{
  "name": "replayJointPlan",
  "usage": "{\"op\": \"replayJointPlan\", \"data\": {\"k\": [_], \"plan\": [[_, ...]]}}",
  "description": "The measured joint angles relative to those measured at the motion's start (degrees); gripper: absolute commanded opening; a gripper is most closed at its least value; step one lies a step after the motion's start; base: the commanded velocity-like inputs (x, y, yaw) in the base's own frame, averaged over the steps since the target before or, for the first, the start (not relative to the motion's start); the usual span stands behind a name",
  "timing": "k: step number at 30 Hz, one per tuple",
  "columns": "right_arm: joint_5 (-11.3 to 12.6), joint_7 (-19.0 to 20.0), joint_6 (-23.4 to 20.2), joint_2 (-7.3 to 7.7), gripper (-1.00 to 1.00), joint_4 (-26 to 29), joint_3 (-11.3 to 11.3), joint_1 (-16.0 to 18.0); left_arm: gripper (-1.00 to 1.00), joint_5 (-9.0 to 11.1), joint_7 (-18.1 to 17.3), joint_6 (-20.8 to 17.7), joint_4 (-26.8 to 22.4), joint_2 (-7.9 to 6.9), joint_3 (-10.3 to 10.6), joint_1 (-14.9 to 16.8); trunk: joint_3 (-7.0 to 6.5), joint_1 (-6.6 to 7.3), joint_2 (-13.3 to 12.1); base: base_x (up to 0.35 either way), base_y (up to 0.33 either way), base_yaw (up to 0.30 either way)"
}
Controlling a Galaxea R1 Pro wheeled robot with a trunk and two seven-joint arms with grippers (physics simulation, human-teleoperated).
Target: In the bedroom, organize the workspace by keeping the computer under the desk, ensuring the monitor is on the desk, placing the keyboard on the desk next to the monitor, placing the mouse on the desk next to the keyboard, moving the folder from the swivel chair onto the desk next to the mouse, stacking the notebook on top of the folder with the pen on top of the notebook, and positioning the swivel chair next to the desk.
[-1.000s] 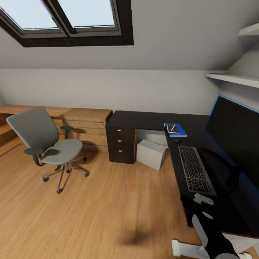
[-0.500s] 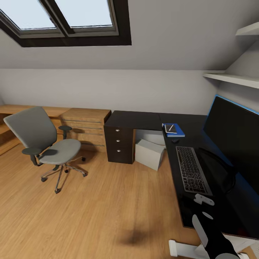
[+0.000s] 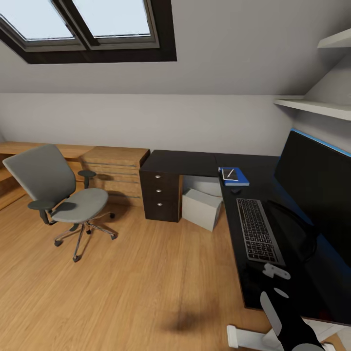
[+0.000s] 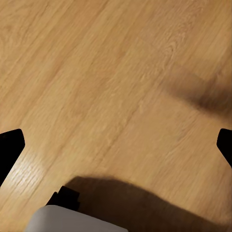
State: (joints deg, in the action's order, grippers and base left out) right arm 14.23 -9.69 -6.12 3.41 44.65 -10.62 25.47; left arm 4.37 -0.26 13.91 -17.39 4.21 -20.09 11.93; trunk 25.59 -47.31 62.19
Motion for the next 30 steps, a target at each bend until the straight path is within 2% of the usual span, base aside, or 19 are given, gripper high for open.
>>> {"op": "replayJointPlan", "data": {"k": [11, 30], "plan": [[0.0, 0.0, 0.1, 0.0, 1.0, -0.4, 0.0, 0.0, 1.0, 0.0, 0.0, 0.0, 0.0, -0.04, -0.1, 0.0, 0.0, 0.01, 0.0, 0.106, -0.001, 0.0], [0.0, 0.0, 0.1, 0.0, 1.0, -0.4, 0.0, 0.0, 1.0, 0.0, 0.0, 0.0, 0.0, -0.04, -0.2, 0.0, 0.0, 0.01, 0.0, 0.024, 0.0, 0.0]]}}
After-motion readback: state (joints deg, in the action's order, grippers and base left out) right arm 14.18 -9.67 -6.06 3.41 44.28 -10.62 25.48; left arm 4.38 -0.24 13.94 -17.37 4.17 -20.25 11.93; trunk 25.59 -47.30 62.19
